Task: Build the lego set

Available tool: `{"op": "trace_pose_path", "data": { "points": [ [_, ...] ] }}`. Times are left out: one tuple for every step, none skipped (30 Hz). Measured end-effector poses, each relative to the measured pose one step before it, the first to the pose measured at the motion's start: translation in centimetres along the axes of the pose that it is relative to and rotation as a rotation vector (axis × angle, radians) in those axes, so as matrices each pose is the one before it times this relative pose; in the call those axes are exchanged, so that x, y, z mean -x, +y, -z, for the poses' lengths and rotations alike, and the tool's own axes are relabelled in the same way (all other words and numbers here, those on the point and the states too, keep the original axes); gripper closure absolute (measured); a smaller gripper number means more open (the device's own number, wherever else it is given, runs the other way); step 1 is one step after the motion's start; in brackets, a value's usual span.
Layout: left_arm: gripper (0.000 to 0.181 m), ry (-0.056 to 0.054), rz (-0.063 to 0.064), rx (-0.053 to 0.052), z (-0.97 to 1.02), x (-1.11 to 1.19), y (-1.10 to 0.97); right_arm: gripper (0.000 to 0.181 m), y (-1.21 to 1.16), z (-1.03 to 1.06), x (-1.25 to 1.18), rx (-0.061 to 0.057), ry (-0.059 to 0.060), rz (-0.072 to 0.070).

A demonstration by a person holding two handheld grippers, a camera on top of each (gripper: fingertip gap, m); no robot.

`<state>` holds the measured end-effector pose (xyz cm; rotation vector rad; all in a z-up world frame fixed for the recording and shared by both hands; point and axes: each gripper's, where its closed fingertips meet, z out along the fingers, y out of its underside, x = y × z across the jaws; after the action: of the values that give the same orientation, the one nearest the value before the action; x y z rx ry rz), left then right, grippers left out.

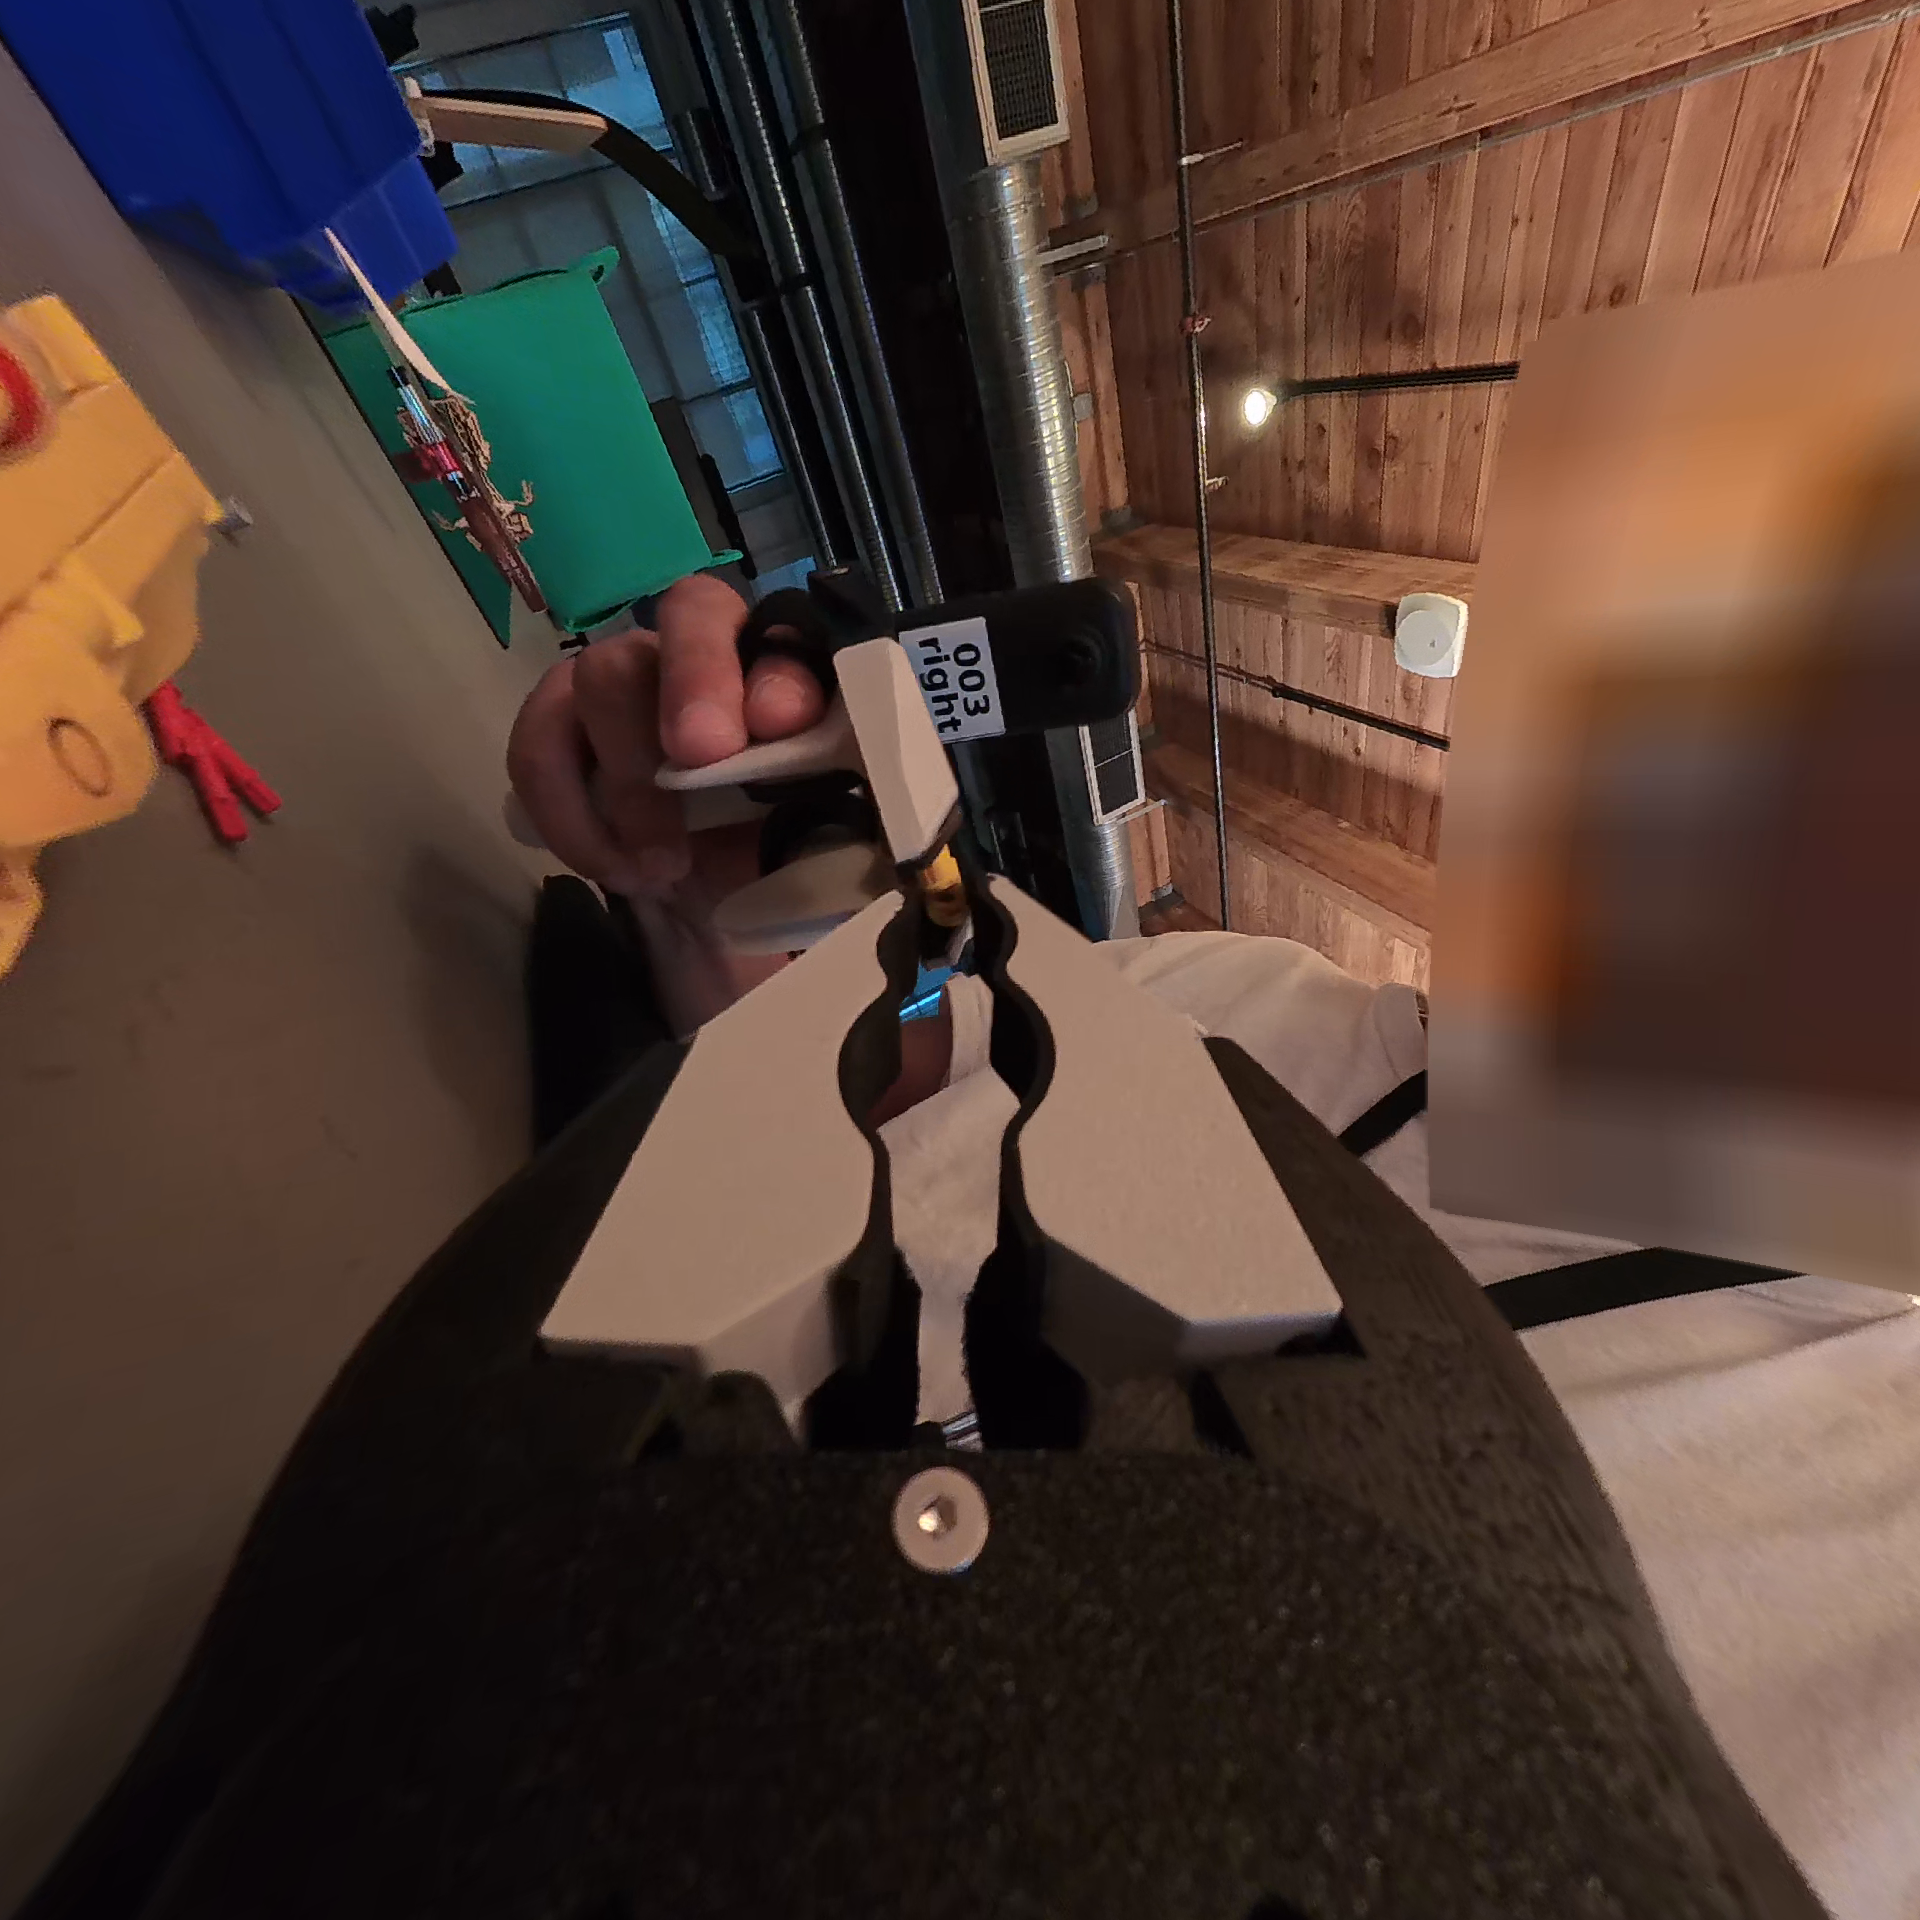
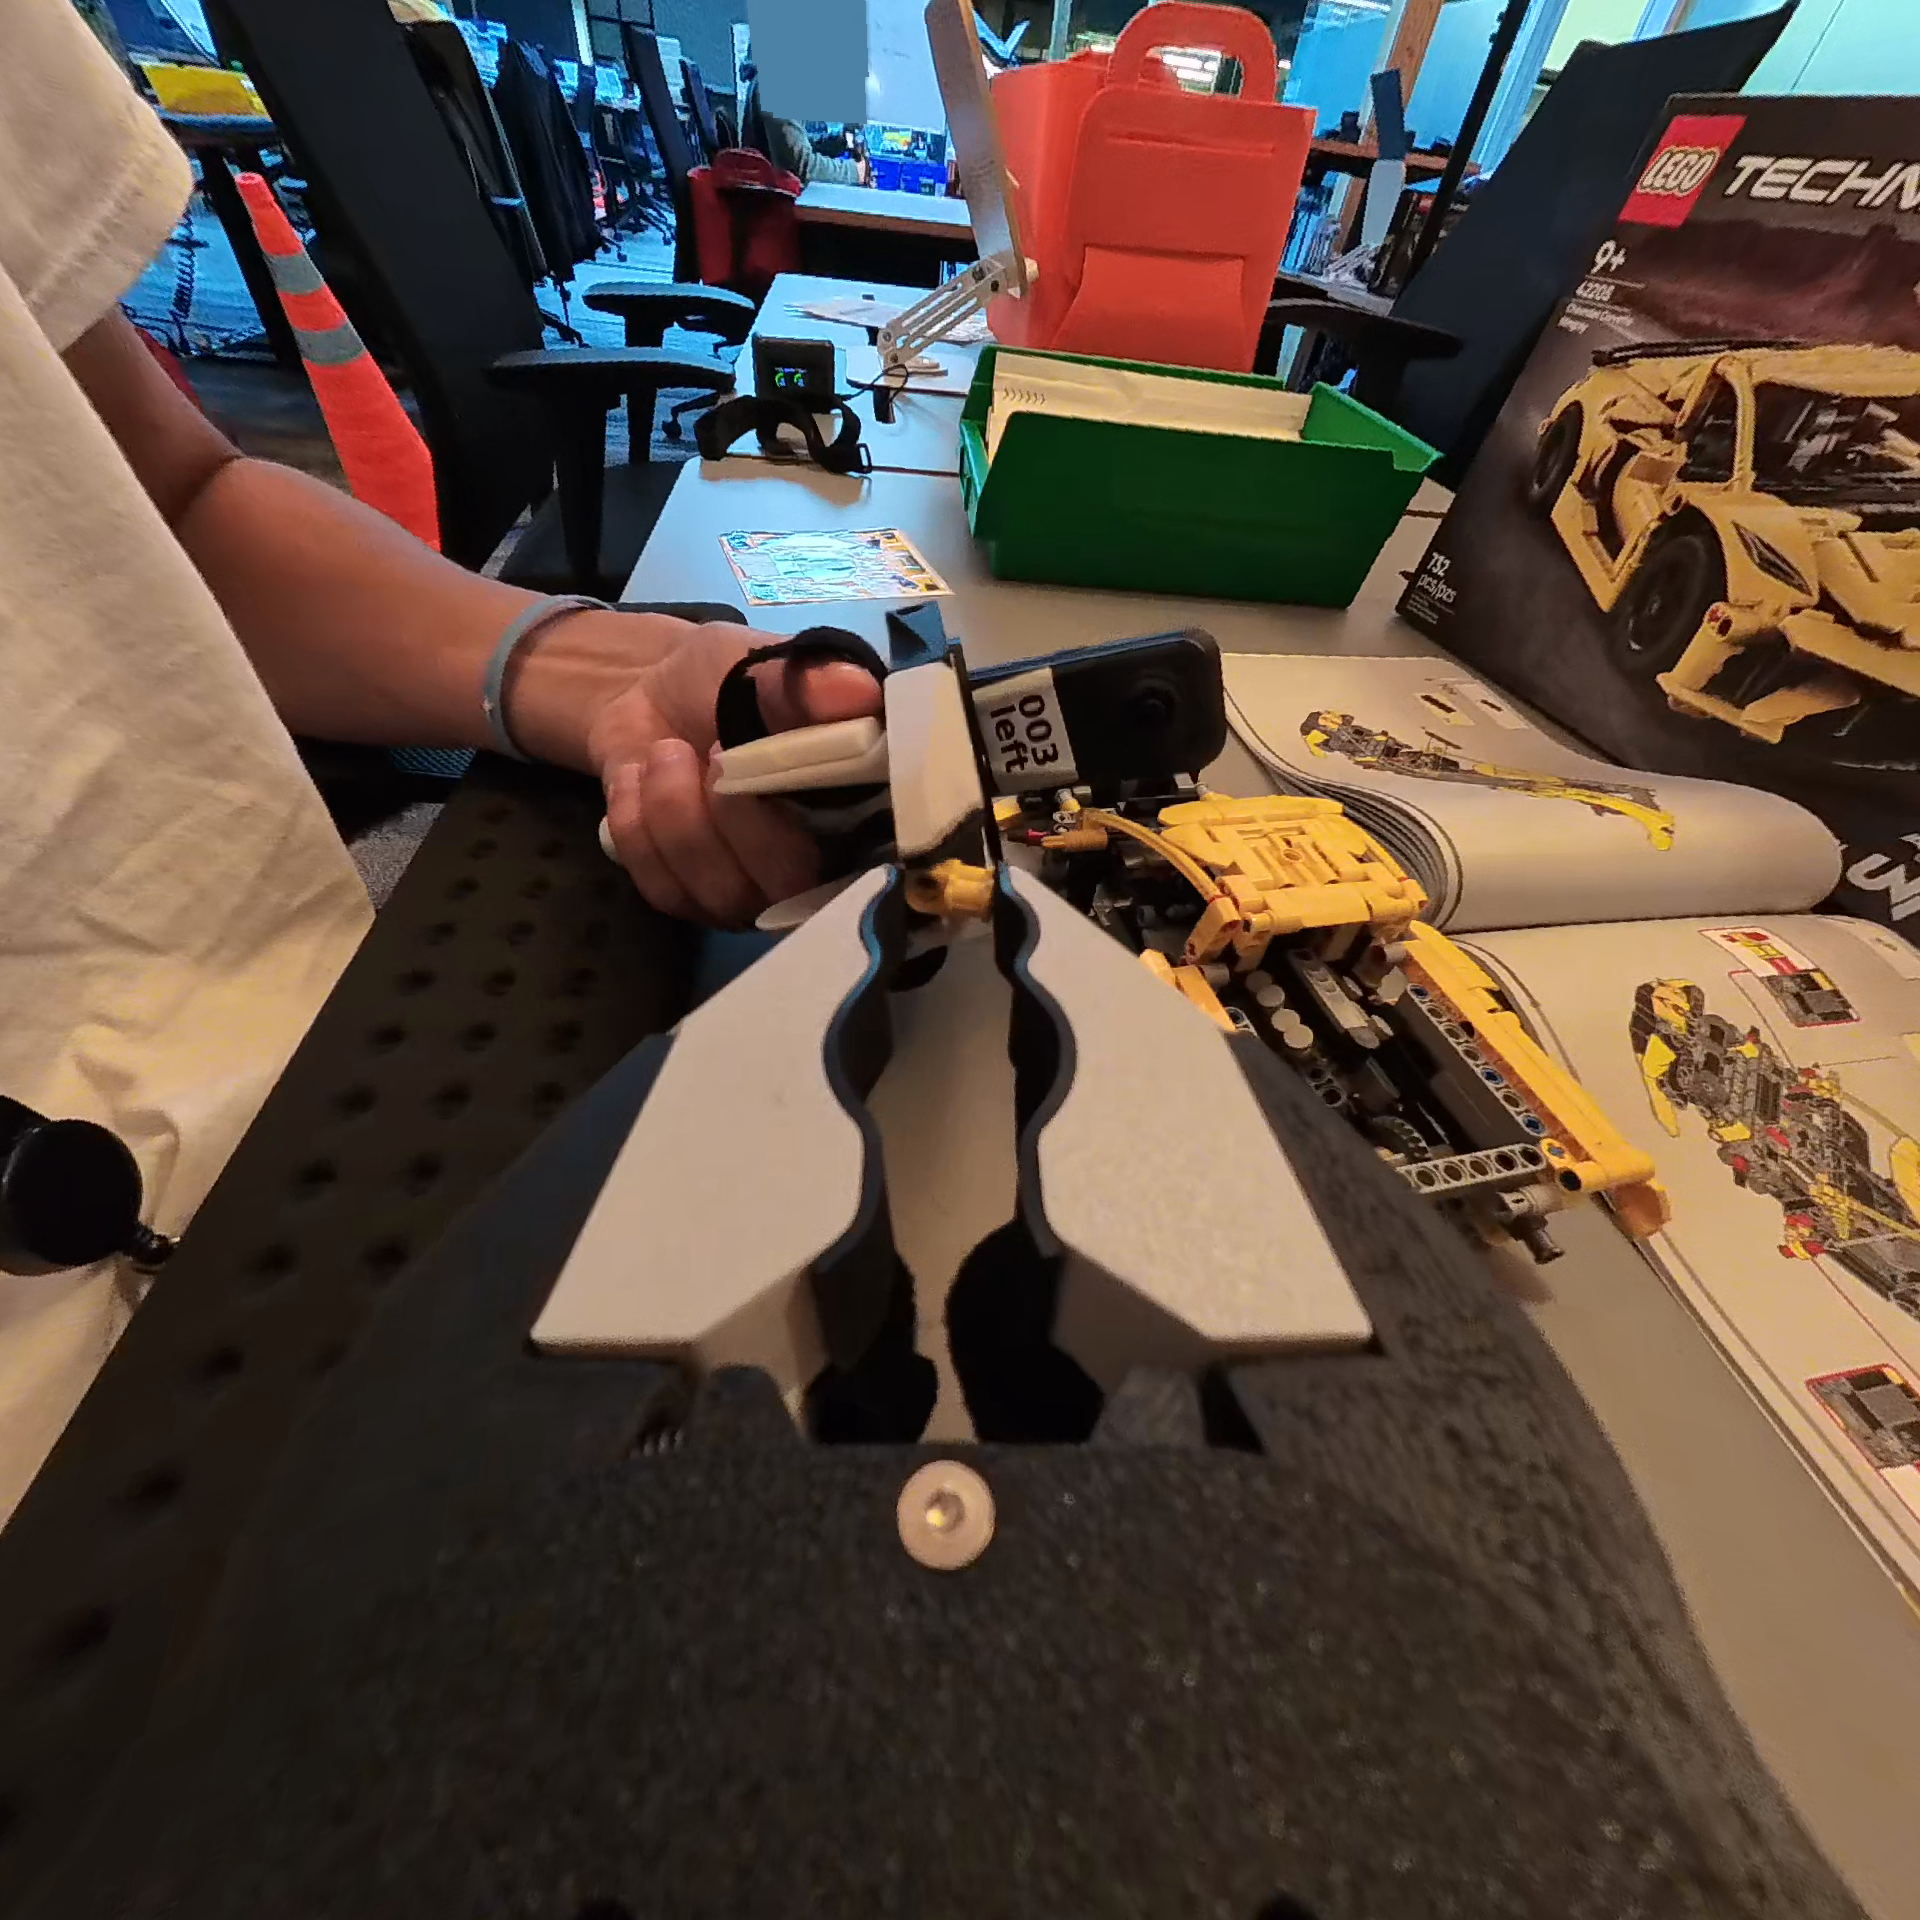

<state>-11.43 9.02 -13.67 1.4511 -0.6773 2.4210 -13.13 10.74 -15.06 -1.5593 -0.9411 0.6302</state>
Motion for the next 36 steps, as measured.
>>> {"op": "trace_pose_path", "data": {
  "points": [
    [0.173, 0.0035, 0.0023, -0.0005, -0.011, -0.037, -0.011, 0.167, -0.047, 0.01, 0.003, -0.0036, -0.0017, 0.0081],
    [0.172, 0.0027, 0.0016, -0.0008, 0.003, -0.032, -0.006, 0.167, -0.002, 0.001, 0.003, -0.0003, -0.0031, 0.0038],
    [0.17, 0.0043, 0.0043, -0.0018, 0.001, -0.051, -0.028, 0.167, 0.02, 0.012, 0.001, 0.0008, -0.0053, 0.0015],
    [0.168, 0.007, 0.0075, -0.0056, 0.015, -0.057, -0.093, 0.167, 0.013, 0.005, -0.094, 0.0006, -0.0009, -0.0035],
    [0.166, 0.0095, 0.009, -0.0064, 0.026, -0.09, -0.095, 0.167, 0.019, -0.009, -0.093, -0.0005, -0.0012, -0.0059],
    [0.165, 0.0093, 0.0078, -0.0041, 0.019, -0.088, -0.078, 0.167, -0.014, -0.017, -0.063, -0.0031, -0.0003, -0.0011],
    [0.165, 0.0065, 0.0029, -0.0023, 0.024, -0.081, -0.045, 0.167, -0.054, -0.018, -0.023, -0.0037, -0.0014, -0.0031],
    [0.163, 0.0046, -0.0013, -0.0025, -0.003, -0.096, -0.038, 0.167, -0.064, -0.004, -0.031, -0.005, -0.0019, -0.0063],
    [0.162, 0.0027, -0.0029, -0.0023, 0.008, -0.077, -0.029, 0.167, -0.043, -0.016, -0.054, -0.0026, 0.0019, -0.0013],
    [0.162, 0.0014, -0.0028, -0.0008, 0.012, -0.055, -0.012, 0.167, -0.019, -0.017, -0.002, -0.0017, 0.0017, 0.0041],
    [0.161, 0.0028, -0.001, -0.0006, 0.014, -0.064, -0.009, 0.167, -0.039, -0.013, -0.013, -0.0017, 0.0025, 0.0037],
    [0.161, 0.0042, -0.0005, 0.0004, 0.001, -0.069, 0.017, 0.167, -0.059, -0.009, 0.004, -0.0034, 0.0009, 0.0031],
    [0.161, 0.0039, -0.0012, 0.0026, -0.017, -0.075, 0.04, 0.167, -0.082, -0.004, 0.052, -0.0055, -0.0028, 0.0002],
    [0.161, 0.0032, -0.0014, 0.0028, -0.016, -0.063, 0.043, 0.167, -0.072, 0.011, 0.044, -0.0048, -0.0015, 0.001],
    [0.161, 0.0024, -0.0025, 0.0024, -0.013, -0.073, 0.042, 0.167, -0.056, 0.002, 0.029, -0.0039, 0.0004, 0.0043],
    [0.161, 0.0011, -0.0048, 0.0024, -0.032, -0.064, 0.042, 0.167, -0.066, 0.011, 0.039, -0.0044, 0.0011, 0.0072],
    [0.161, -0.0015, -0.0073, 0.0019, -0.013, -0.034, 0.036, 0.167, -0.056, 0.012, 0.019, -0.004, 0.0035, 0.0104],
    [0.161, -0.0037, -0.0081, 0.0018, -0.002, 0.005, 0.04, 0.167, -0.026, -0.006, 0.023, -0.0027, 0.0039, 0.0116],
    [0.162, -0.0047, -0.006, 0.0028, 0.005, 0.033, 0.042, 0.167, 0.005, -0.018, 0.027, -0.0011, 0.0031, 0.008],
    [0.162, -0.0051, -0.0037, 0.0024, 0.009, 0.053, 0.039, 0.167, 0.039, -0.008, 0.04, 0.0009, 0.0013, 0.0033],
    [0.162, -0.0067, -0.0035, 0.0003, 0.014, 0.09, -0.001, 0.167, 0.072, 0.002, -0.023, 0.0027, 0.0028, 0.0013],
    [0.163, -0.0099, -0.0047, -0.0004, 0.012, 0.13, -0.011, 0.167, 0.105, 0.003, -0.032, 0.0047, 0.004, 0.003],
    [0.164, -0.0115, -0.0044, -0.001, 0.025, 0.154, -0.021, 0.167, 0.115, 0.001, -0.053, 0.0066, 0.007, 0.0116],
    [0.167, -0.0122, -0.0017, -0.0018, 0.027, 0.19, -0.037, 0.167, 0.075, -0.015, -0.057, 0.0047, 0.0116, 0.0258],
    [0.174, -0.0136, 0.001, -0.0007, 0.034, 0.252, 0.004, 0.167, -0.019, -0.039, 0.001, 0.0008, 0.0113, 0.0268],
    [0.174, -0.0057, 0.0045, -0.0018, 0.039, 0.15, -0.025, 0.167, -0.014, -0.066, 0.02, 0.0023, 0.0089, 0.0169],
    [0.175, -0.0025, 0.0062, -0.0045, 0.05, 0.108, -0.079, 0.166, 0.074, -0.033, -0.113, 0.0098, 0.0121, 0.0105],
    [0.175, -0.0091, -0.0008, -0.0078, 0.045, 0.168, -0.11, 0.166, 0.139, -0.035, -0.134, 0.0156, 0.0121, 0.0057],
    [0.175, -0.0121, -0.0067, -0.0078, 0.057, 0.167, -0.11, 0.166, 0.163, -0.052, -0.128, 0.0169, 0.0113, 0.0043],
    [0.175, -0.0104, -0.0055, -0.0074, 0.057, 0.142, -0.119, 0.166, 0.102, -0.035, -0.115, 0.012, 0.0102, 0.0104],
    [0.175, -0.0094, -0.001, -0.009, 0.073, 0.151, -0.134, 0.166, 0.138, -0.063, -0.163, 0.0125, 0.0164, 0.0112],
    [0.175, -0.0055, 0.0048, -0.0079, 0.082, 0.148, -0.122, 0.165, 0.162, -0.077, -0.093, 0.0133, 0.0128, 0.0135],
    [0.175, 0.0001, 0.0048, -0.008, 0.069, 0.051, -0.121, 0.165, 0.038, -0.049, -0.104, 0.0039, 0.0144, 0.0125],
    [0.175, 0.0003, 0.0006, -0.0068, 0.071, 0.014, -0.114, 0.165, -0.003, -0.035, -0.103, 0.0001, 0.013, 0.0088],
    [0.175, 0.0004, -0.0009, -0.0051, 0.043, -0.019, -0.08, 0.165, 0.0, -0.025, -0.057, 0.0006, 0.007, 0.0076],
    [0.175, 0.0026, -0.0008, -0.0038, 0.007, -0.048, -0.039, 0.165, -0.06, -0.015, -0.062, -0.0037, 0.006, 0.005]
  ]
}}
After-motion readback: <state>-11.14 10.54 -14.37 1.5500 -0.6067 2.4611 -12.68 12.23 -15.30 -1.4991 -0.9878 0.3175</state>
